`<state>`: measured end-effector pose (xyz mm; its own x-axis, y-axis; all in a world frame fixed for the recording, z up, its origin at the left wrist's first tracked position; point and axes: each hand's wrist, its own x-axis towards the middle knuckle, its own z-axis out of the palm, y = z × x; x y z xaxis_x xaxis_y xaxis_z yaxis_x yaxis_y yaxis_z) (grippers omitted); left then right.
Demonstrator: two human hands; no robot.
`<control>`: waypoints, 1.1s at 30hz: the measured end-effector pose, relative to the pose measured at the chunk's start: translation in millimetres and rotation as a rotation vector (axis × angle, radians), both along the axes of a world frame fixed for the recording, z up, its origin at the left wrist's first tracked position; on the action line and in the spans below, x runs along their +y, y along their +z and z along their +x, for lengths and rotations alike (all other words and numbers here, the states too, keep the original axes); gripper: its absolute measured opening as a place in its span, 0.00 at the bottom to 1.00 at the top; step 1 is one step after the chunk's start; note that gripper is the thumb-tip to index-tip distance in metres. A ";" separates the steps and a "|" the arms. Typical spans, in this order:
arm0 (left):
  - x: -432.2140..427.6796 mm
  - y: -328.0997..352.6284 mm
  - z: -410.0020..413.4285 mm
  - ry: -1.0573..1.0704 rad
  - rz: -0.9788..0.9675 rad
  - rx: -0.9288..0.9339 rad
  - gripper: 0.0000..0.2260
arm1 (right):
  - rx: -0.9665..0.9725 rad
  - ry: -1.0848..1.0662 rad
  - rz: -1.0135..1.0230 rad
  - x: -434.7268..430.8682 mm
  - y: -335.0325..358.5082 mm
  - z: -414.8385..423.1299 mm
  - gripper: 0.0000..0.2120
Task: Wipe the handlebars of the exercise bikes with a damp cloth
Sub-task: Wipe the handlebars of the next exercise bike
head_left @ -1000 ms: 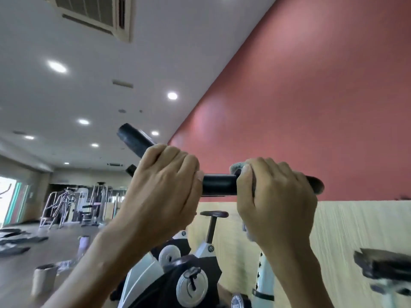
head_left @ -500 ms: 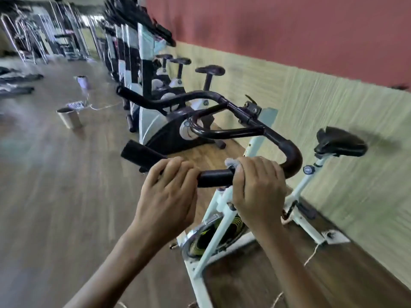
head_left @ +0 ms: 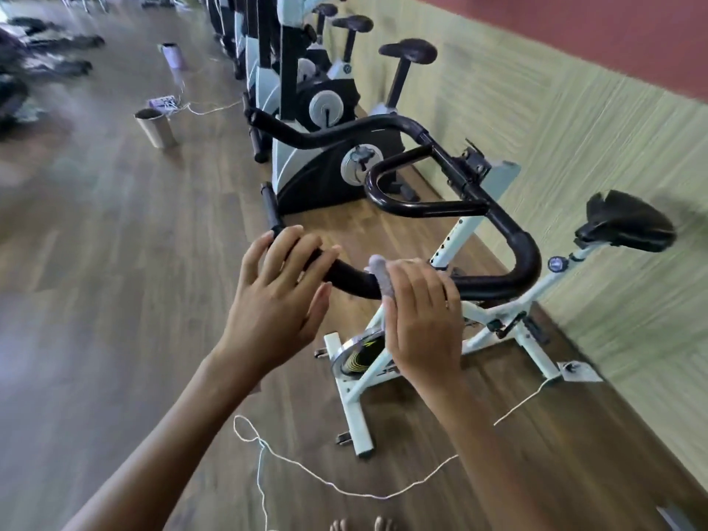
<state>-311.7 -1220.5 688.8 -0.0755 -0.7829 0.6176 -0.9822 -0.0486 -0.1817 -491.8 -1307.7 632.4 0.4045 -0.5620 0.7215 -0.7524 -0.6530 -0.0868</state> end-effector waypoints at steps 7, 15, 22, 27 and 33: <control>-2.3 -2.8 -15.4 0.079 -0.010 0.070 0.17 | -0.240 -0.188 0.125 -3.6 9.5 10.8 0.15; -9.4 -4.6 -47.6 0.232 0.071 0.119 0.17 | -0.066 -0.058 -0.030 -49.1 -1.7 -83.9 0.17; -51.4 -30.2 -121.9 0.106 0.184 0.266 0.20 | -0.285 0.107 0.043 -64.4 -16.1 -101.5 0.17; -85.1 -21.0 -157.2 0.138 0.148 0.256 0.19 | -0.264 0.344 0.193 -113.0 -0.7 -134.6 0.18; -87.9 -37.6 -158.3 0.175 -0.044 0.247 0.11 | -0.724 0.346 0.898 -139.2 5.4 -136.5 0.14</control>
